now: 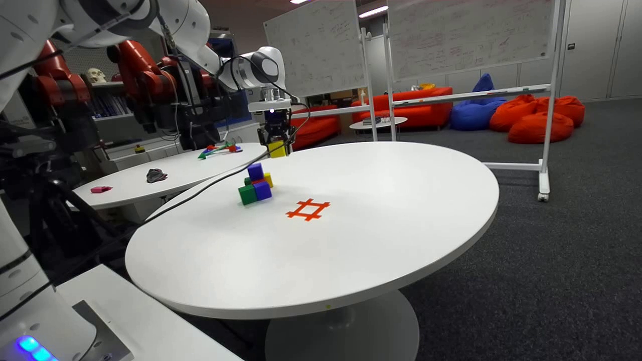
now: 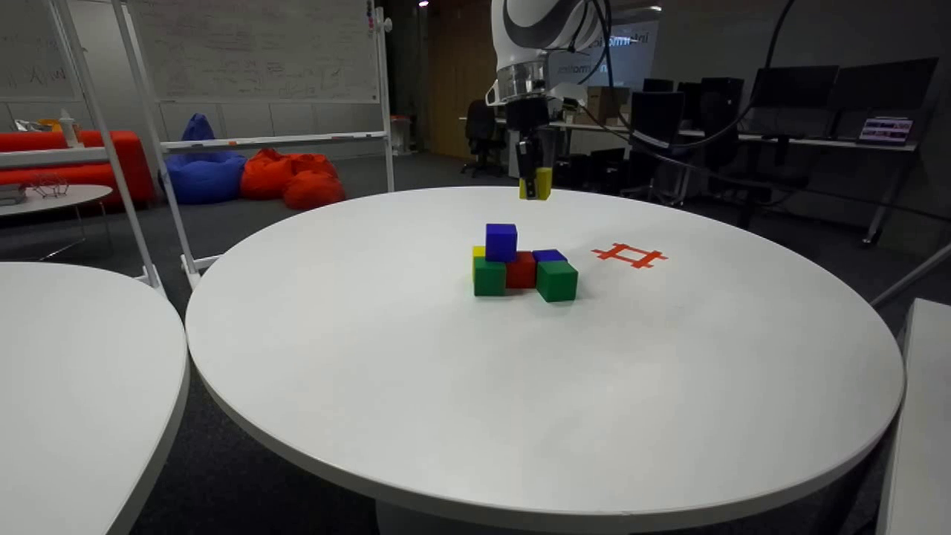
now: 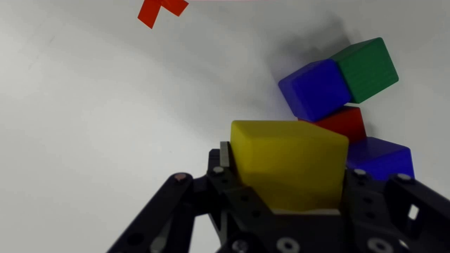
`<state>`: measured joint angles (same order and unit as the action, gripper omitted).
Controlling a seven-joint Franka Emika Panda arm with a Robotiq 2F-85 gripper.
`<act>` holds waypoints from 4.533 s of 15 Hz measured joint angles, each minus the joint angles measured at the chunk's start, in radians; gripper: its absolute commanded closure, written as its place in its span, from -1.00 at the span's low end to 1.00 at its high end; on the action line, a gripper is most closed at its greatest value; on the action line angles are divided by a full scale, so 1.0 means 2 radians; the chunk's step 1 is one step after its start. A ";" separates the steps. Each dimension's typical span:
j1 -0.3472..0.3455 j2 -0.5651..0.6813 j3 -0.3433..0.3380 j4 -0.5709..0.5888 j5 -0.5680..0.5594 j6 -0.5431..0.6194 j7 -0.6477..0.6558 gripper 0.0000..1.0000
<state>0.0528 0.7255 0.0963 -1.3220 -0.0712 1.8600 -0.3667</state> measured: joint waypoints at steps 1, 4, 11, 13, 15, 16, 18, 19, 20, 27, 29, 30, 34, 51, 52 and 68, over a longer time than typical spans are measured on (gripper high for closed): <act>0.000 0.000 0.000 0.000 0.000 0.000 0.000 -0.15; 0.000 0.000 0.000 0.000 0.000 0.000 0.000 0.35; -0.014 0.029 -0.003 0.029 0.001 -0.001 0.000 0.35; -0.020 0.048 -0.007 0.053 0.002 -0.008 0.000 0.35; -0.028 0.068 -0.009 0.079 0.003 -0.017 0.000 0.35; -0.031 0.077 -0.010 0.092 0.003 -0.024 0.000 0.35; -0.037 0.095 -0.011 0.119 0.005 -0.039 0.000 0.35; -0.040 0.104 -0.011 0.134 0.006 -0.049 0.000 0.35; -0.043 0.113 -0.011 0.149 0.008 -0.059 0.000 0.35; -0.047 0.133 -0.011 0.178 0.013 -0.076 0.000 -0.15; -0.047 0.133 -0.011 0.178 0.013 -0.076 0.000 -0.15; -0.047 0.133 -0.011 0.178 0.013 -0.076 0.000 -0.15; -0.048 0.135 -0.011 0.180 0.013 -0.079 0.000 0.35; -0.094 0.222 -0.012 0.311 0.037 -0.159 0.000 0.35; -0.098 0.226 -0.012 0.317 0.039 -0.164 0.000 -0.15; -0.093 0.234 -0.011 0.329 0.039 -0.164 0.000 0.35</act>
<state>-0.1325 1.1931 0.0738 -0.6643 0.0067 1.5327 -0.3671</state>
